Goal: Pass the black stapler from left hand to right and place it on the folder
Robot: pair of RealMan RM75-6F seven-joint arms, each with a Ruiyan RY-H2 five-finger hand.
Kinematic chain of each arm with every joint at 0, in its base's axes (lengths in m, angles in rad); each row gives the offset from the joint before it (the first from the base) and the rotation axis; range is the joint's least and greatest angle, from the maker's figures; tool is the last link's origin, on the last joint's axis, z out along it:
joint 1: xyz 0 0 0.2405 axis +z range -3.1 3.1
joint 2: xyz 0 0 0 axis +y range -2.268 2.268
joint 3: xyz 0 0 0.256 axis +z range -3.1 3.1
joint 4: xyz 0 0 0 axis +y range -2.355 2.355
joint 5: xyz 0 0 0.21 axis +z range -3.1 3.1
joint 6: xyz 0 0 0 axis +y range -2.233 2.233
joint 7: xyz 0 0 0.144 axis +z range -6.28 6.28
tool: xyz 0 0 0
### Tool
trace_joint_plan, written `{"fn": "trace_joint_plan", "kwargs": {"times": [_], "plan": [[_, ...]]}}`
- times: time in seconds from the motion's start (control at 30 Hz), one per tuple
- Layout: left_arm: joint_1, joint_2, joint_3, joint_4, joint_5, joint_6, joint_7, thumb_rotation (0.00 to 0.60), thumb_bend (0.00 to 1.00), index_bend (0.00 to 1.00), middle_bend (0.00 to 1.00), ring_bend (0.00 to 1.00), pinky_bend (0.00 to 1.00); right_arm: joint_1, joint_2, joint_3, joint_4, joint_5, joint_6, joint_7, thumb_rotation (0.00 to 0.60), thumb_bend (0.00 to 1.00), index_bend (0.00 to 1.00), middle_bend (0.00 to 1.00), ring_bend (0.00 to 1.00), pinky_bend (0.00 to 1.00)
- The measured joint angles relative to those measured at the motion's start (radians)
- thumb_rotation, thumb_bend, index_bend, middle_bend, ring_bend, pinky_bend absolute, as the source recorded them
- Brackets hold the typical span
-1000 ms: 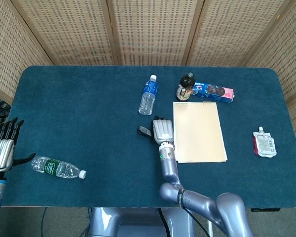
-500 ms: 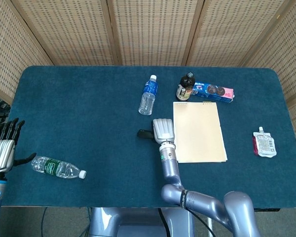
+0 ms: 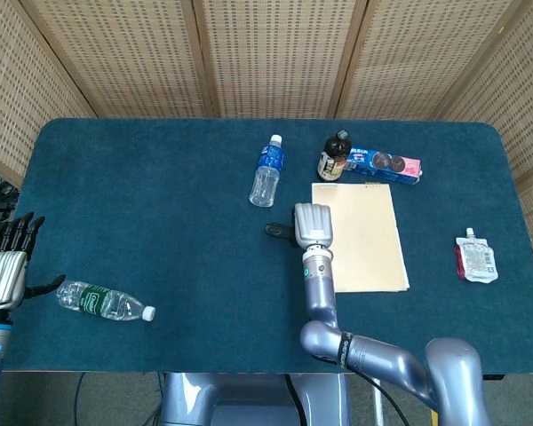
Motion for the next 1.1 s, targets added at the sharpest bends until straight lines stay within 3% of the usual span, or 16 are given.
{"fn": "trace_joint_plan", "kwargs": {"times": [0.33,0.63,1.1], "plan": [[-0.001,-0.004,0.002,-0.001,0.002,-0.003,0.013,0.6,0.2,0.02,0.0,0.0,0.0,-0.034,0.088,0.024,-0.015,0.04,0.027,0.019,0.6,0.28,0.83,0.65,0.73,0.85],[-0.002,-0.007,0.004,-0.005,0.004,-0.005,0.026,0.6,0.2,0.02,0.0,0.0,0.0,-0.09,0.156,0.014,0.021,0.09,-0.006,0.068,0.6,0.28,0.83,0.65,0.73,0.85],[-0.003,-0.011,0.005,-0.007,0.005,-0.006,0.038,0.6,0.2,0.02,0.0,0.0,0.0,-0.121,0.16,-0.015,0.033,0.151,-0.07,0.155,0.6,0.28,0.83,0.65,0.73,0.85]]}}
